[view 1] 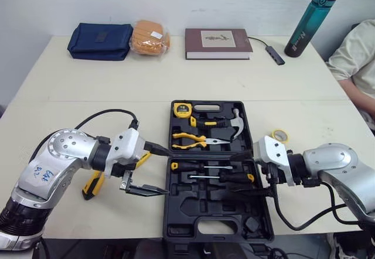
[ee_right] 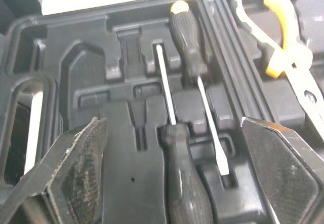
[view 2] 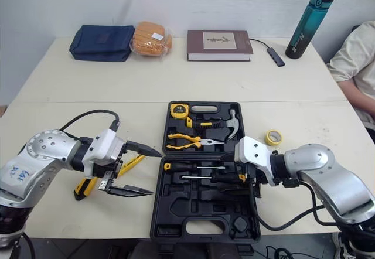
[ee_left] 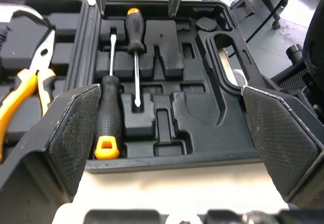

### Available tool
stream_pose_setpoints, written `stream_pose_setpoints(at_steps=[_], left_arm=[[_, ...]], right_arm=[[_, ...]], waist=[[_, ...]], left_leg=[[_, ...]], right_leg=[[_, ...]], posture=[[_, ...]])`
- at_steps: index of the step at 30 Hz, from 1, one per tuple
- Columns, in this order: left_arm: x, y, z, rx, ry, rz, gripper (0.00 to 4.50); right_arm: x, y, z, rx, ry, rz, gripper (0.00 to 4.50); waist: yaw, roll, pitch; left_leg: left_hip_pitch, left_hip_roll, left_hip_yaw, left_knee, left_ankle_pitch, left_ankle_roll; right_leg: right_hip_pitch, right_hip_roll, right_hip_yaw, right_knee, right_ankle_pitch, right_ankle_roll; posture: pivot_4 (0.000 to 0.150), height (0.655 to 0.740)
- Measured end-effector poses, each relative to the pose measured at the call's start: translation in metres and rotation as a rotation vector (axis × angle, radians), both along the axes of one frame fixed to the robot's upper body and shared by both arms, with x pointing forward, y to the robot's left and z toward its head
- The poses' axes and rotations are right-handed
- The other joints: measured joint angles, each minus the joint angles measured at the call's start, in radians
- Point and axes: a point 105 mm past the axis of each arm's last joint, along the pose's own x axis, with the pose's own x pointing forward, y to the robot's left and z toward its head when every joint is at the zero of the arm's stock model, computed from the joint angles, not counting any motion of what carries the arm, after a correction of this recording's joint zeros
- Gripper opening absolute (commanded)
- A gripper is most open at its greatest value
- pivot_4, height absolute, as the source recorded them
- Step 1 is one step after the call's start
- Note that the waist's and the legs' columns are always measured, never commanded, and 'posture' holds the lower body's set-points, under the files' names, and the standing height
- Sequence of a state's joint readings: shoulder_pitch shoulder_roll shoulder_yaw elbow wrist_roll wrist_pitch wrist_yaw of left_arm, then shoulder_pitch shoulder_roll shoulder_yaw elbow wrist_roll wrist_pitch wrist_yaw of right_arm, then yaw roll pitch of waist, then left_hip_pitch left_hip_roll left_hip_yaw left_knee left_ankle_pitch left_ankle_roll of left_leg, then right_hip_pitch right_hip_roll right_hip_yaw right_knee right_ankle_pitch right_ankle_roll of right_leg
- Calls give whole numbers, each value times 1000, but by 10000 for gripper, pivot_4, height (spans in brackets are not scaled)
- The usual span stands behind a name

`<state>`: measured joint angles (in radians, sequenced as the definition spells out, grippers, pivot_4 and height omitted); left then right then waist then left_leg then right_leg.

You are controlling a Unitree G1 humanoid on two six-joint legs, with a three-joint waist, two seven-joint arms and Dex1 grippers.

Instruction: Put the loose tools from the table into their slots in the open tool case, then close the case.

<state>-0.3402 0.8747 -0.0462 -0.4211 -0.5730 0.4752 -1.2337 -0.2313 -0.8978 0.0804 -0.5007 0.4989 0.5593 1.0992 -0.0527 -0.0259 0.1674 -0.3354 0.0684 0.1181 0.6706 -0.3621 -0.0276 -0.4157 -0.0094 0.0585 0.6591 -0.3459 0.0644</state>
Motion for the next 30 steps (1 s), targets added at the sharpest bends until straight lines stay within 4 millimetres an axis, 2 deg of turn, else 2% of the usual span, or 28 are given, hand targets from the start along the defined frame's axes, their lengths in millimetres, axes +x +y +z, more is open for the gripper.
stream_pose_setpoints(at_steps=[1,4,11,12,19,30], left_arm=[[0,-2,1,-4,-1,-5,45000],[0,-4,0,-7,6,-11,45000],[1,-6,2,-5,-6,-21,45000],[1,-6,2,-5,-5,-22,45000],[1,-7,2,-1,-2,-30,45000],[1,-7,2,-1,-3,-30,45000]], right_arm=[[1,5,0,49,-8,4,44807],[4,4,-7,94,11,-9,36306],[5,1,-21,117,34,-4,2181],[6,1,-25,110,40,-5,946],[9,0,-39,61,61,-3,946],[15,2,-43,14,26,8,946]], waist=[[0,0,0],[0,0,0],[-2,0,0],[-2,0,0],[-1,0,0],[-3,0,0]], left_leg=[[0,0,0,0,0,0],[0,0,0,0,0,0],[0,0,0,3,0,0],[0,0,0,3,0,0],[0,0,0,4,0,0],[1,1,0,7,-1,1]], right_leg=[[0,0,0,0,0,0],[0,0,0,0,0,0],[0,0,0,2,0,0],[0,0,0,2,0,0],[0,0,0,3,0,0],[2,0,0,4,0,0]], posture=[[1500,7400],[1500,7400],[1500,7400],[1500,7400],[1500,7400],[1500,7400]])
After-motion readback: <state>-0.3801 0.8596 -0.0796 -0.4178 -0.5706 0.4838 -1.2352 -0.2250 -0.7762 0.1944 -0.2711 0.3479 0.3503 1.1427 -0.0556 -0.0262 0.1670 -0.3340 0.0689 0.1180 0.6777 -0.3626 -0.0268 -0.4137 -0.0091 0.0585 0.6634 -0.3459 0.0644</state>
